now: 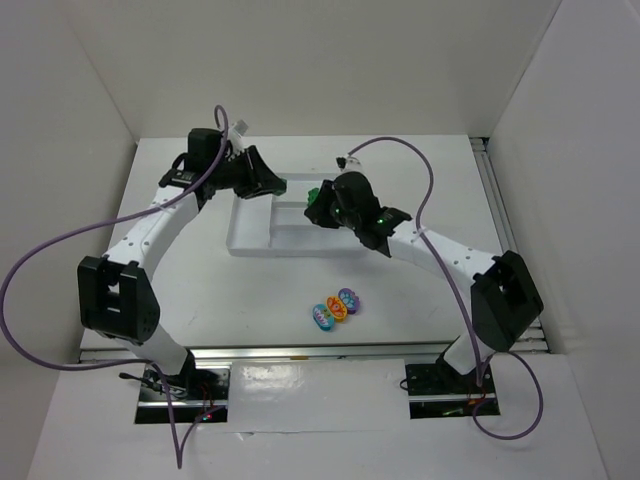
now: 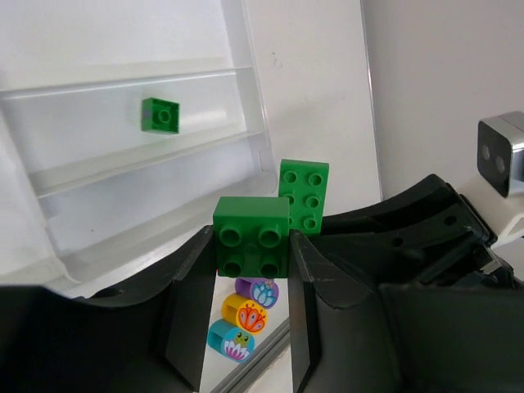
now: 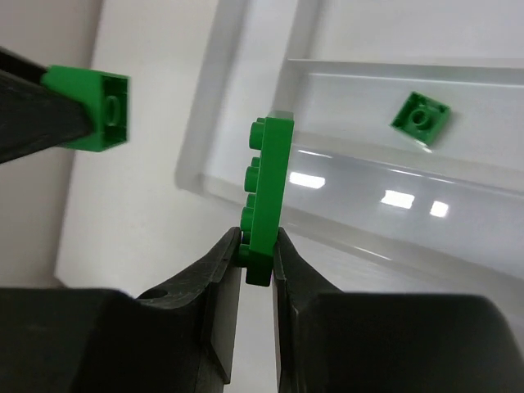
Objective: Sort the legos into containers by color
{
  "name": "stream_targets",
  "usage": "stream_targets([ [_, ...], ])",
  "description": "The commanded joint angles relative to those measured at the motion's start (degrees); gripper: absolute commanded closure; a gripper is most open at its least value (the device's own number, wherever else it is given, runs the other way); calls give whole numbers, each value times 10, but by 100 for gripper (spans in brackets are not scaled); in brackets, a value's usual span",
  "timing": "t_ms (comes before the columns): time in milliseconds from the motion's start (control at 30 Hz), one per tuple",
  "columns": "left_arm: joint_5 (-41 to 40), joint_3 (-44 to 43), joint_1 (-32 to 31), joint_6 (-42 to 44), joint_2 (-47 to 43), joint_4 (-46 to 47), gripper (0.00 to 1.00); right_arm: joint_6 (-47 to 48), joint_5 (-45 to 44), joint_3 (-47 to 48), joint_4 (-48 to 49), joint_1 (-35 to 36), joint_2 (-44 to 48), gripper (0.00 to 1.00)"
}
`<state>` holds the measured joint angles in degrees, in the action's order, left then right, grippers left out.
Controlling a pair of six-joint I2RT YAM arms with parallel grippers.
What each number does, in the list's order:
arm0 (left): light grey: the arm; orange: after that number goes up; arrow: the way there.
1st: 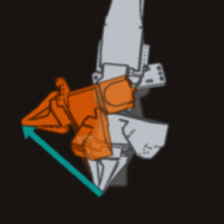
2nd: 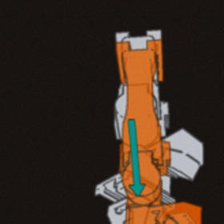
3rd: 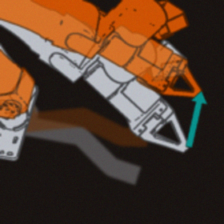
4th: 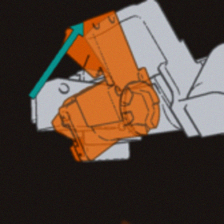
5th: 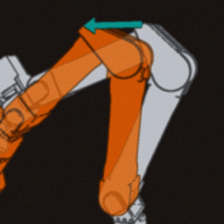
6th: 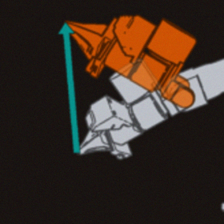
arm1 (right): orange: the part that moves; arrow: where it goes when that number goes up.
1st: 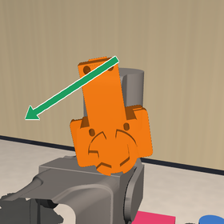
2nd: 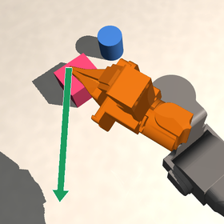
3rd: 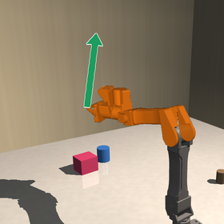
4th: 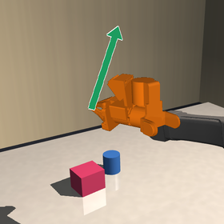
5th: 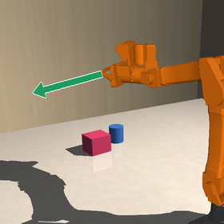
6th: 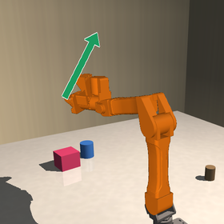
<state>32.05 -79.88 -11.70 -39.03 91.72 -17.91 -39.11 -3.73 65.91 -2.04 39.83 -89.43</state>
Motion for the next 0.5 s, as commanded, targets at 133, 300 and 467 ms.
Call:
stream_targets([
  [133, -77, -26, 2, 33, -6, -60, 100, 112, -103, 122, -124, -8, -110, 100],
  [300, -161, -84, -45, 75, 80, -106, 100, 139, -138, 172, -167, -27, -174, 100],
  [467, -218, -154, -80, 87, 173, -132, 100, 144, -132, 157, -166, -55, -191, 100],
])
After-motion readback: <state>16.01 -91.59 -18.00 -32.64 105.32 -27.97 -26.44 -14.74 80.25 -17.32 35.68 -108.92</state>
